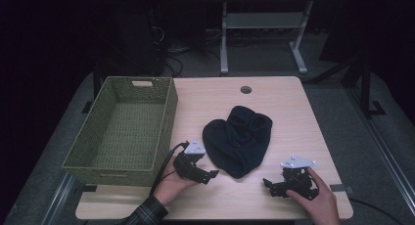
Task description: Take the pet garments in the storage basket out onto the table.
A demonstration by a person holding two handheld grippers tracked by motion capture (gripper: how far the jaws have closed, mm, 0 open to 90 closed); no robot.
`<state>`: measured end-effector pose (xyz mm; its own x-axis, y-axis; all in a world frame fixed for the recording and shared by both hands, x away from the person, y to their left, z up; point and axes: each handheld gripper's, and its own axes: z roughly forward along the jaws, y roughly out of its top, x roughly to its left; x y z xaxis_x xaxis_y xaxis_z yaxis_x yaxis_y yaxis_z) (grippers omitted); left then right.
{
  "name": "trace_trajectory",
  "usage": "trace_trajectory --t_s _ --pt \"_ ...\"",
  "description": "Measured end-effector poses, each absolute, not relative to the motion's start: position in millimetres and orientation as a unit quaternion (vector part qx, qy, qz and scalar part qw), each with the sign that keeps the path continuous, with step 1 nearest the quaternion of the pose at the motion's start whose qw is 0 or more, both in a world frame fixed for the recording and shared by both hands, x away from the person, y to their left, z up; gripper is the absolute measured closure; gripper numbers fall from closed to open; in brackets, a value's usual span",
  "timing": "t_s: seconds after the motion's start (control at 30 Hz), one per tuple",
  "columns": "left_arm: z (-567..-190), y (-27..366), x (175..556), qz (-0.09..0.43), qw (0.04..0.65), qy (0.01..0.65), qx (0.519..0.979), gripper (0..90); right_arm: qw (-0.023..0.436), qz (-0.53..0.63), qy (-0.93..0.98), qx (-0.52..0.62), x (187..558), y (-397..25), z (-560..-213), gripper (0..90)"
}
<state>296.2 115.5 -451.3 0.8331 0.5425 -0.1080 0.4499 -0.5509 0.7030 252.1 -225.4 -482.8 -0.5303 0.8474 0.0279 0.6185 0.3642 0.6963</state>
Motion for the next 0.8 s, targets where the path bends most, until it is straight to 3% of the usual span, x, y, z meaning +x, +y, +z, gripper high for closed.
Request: trace_trajectory --t_s 0.3,0.5,0.8 --pt "-467.9 115.9 288.9 0.078 0.337 0.279 0.896 12.8 0.171 0.335 0.808 0.453 252.1 -225.4 -482.9 0.0" --pt "-475.4 119.2 284.5 0.108 0.361 0.266 0.887 12.6 0.171 0.335 0.808 0.453 252.1 -225.4 -482.9 0.0" --pt "-477.7 122.0 283.2 0.110 0.374 0.266 0.882 12.7 0.171 0.335 0.808 0.453 252.1 -225.5 -482.8 0.0"
